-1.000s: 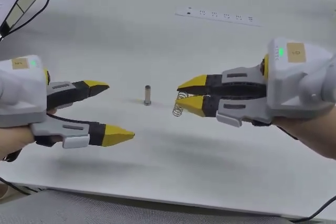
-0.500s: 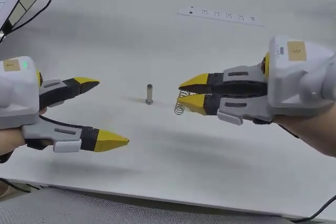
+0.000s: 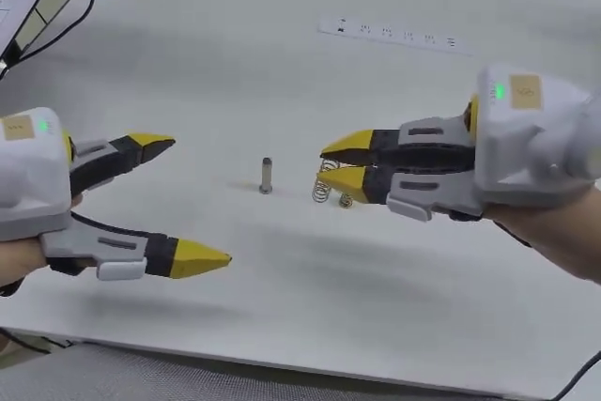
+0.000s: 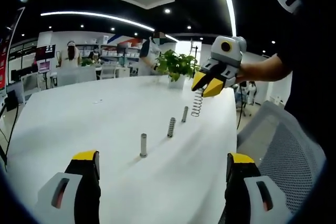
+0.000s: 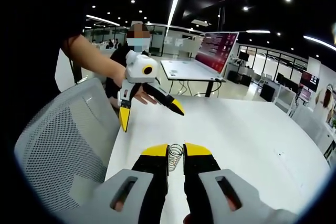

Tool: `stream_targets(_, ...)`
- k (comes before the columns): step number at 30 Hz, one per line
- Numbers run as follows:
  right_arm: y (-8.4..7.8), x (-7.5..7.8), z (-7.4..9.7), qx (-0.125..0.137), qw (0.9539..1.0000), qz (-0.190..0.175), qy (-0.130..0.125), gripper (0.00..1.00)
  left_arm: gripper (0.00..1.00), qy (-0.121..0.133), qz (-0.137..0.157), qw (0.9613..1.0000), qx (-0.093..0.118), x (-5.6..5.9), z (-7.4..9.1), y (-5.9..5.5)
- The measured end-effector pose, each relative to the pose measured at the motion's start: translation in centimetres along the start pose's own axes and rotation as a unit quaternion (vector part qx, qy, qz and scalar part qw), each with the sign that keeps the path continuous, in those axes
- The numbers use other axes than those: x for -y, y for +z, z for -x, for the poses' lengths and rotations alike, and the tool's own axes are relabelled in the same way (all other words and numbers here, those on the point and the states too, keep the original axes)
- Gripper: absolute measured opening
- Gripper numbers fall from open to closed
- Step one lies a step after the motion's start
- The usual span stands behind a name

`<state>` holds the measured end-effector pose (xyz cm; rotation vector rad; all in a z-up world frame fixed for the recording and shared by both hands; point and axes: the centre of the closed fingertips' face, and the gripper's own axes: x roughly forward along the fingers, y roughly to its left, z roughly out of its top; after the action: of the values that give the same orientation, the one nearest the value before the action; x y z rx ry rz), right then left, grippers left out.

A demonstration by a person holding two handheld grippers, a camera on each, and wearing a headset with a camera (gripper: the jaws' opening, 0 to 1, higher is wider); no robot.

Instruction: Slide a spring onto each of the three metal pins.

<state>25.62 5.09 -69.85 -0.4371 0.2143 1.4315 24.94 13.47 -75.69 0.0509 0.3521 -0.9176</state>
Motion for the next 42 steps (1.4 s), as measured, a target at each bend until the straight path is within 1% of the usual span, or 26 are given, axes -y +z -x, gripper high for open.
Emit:
stream_targets(5, 0.3, 1.2, -0.7, -0.001, 1.0, 0.002, -0.005, 0.08, 0.98, 0.003, -0.004, 1.0, -0.001, -0.3, 0.1, -0.1)
stream_targets(7, 0.4, 1.5, -1.1, 0.0, 1.0, 0.002, -0.006, 0.08, 0.98, 0.003, 0.001, 1.0, 0.001, -0.4, 0.2, -0.1)
stream_targets(9, 0.5, 1.7, -1.5, -0.002, 1.0, 0.007, -0.005, 0.08, 0.98, 0.004, 0.001, 1.0, 0.0, -0.4, 0.3, -0.2)
stream_targets(14, 0.8, 2.5, -2.6, -0.005, 0.9999, 0.014, -0.001, 0.08, 0.98, 0.004, 0.005, 1.0, -0.003, -0.4, 0.5, -0.5)
stream_targets(18, 1.2, 3.5, -3.6, -0.003, 0.9999, 0.016, -0.004, 0.08, 0.98, 0.004, 0.007, 1.0, -0.001, -0.3, 0.3, -0.4)
stream_targets(23, 1.4, 4.3, -4.6, -0.004, 0.9998, 0.016, -0.007, 0.08, 0.98, 0.002, 0.007, 1.0, 0.002, -0.2, 0.1, -0.3)
stream_targets(29, 1.1, 4.9, -5.4, -0.007, 0.9999, 0.008, -0.009, 0.08, 0.98, 0.007, 0.008, 0.9999, 0.001, -0.5, 0.3, -0.4)
stream_targets(34, 0.8, 5.1, -5.8, -0.009, 0.9999, 0.003, -0.009, 0.08, 0.98, 0.008, 0.008, 0.9999, 0.001, -0.5, 0.4, -0.5)
stream_targets(35, 0.6, 5.4, -6.0, -0.01, 0.9999, 0.001, -0.009, 0.08, 0.98, 0.008, 0.009, 0.9999, 0.001, -0.5, 0.4, -0.5)
stream_targets(42, 0.3, 5.2, -6.6, -0.016, 0.9999, 0.0, -0.006, 0.08, 0.98, 0.007, 0.009, 0.9999, 0.003, -0.4, 0.3, -0.5)
